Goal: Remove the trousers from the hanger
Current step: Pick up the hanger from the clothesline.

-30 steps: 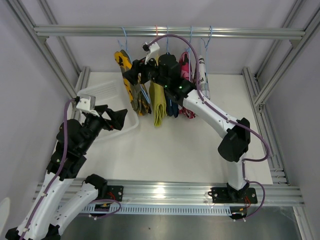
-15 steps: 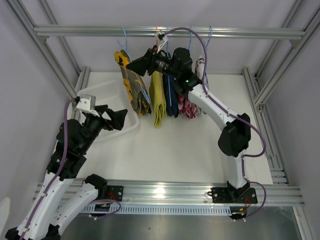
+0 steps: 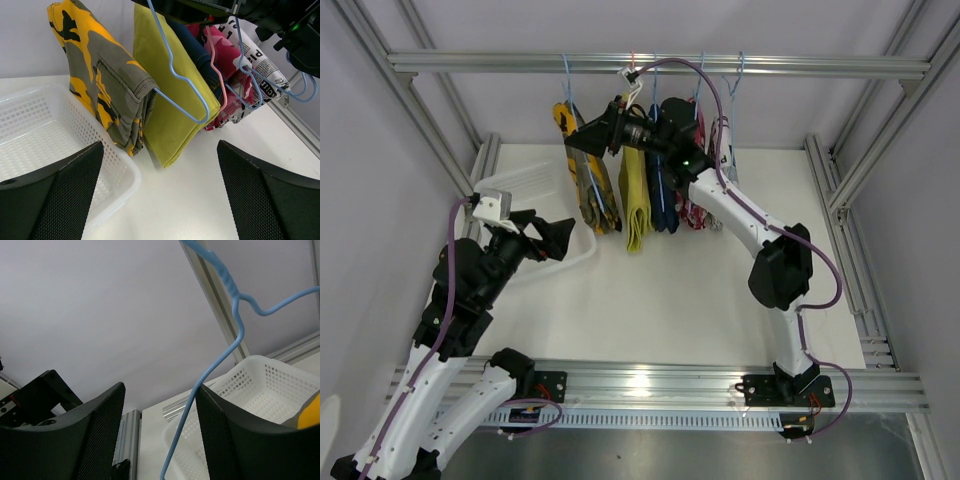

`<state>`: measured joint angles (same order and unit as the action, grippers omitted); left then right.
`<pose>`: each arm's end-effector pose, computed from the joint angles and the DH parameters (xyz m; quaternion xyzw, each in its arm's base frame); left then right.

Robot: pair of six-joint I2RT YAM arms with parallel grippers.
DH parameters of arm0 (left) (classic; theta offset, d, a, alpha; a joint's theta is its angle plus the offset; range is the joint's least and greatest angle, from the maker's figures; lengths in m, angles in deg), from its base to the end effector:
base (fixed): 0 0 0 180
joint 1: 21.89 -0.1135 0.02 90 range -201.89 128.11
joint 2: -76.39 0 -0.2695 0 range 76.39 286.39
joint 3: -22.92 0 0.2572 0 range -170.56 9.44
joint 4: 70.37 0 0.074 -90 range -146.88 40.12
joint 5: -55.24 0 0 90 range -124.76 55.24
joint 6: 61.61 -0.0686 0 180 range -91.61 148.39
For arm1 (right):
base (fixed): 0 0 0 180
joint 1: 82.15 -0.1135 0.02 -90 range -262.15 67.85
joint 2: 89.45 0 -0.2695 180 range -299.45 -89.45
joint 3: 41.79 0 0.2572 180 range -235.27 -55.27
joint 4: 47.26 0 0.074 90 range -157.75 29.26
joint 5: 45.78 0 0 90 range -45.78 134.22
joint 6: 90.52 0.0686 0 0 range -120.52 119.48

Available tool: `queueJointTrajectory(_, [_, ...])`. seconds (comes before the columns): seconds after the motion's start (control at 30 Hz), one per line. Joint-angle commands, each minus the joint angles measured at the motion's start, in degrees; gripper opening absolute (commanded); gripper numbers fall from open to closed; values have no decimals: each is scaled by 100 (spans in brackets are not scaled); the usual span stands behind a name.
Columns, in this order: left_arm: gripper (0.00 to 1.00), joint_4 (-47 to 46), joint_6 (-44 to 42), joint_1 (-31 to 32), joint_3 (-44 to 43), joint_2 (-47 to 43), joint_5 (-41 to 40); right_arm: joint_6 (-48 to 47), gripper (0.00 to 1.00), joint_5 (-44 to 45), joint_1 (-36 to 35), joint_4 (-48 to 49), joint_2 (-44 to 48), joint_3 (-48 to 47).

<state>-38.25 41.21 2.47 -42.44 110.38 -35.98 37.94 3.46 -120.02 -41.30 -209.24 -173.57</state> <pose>0.1452 -0.0641 0.3962 0.0641 0.7088 -0.2167 0.6682 0.3872 0.3578 0.4396 -0.2788 0.5528 0.6295 0.4695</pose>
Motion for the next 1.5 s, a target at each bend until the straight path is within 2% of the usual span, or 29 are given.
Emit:
queueJointTrajectory(0.0, [100,-70,-139,43,-200,2,69,22,62,-161,-63,-177,-194,-334])
queueJointTrajectory(0.87, [99,-62,-148,60,-200,-16,77,-84,46,-442,-335,-195,-379,-343])
queueJointTrajectory(1.17, [100,-70,-148,60,-217,-16,77,-67,27,-434,-344,-143,-309,-352])
queueJointTrajectory(1.27, [99,-70,-148,60,-200,-7,77,-75,20,-416,-344,-134,-247,-343])
queueJointTrajectory(1.4, [99,-70,-148,69,-209,2,77,-67,2,-328,-353,-116,-186,-343])
queueJointTrajectory(1.47, [99,-70,-148,78,-191,10,77,-49,0,-293,-353,-72,-159,-352])
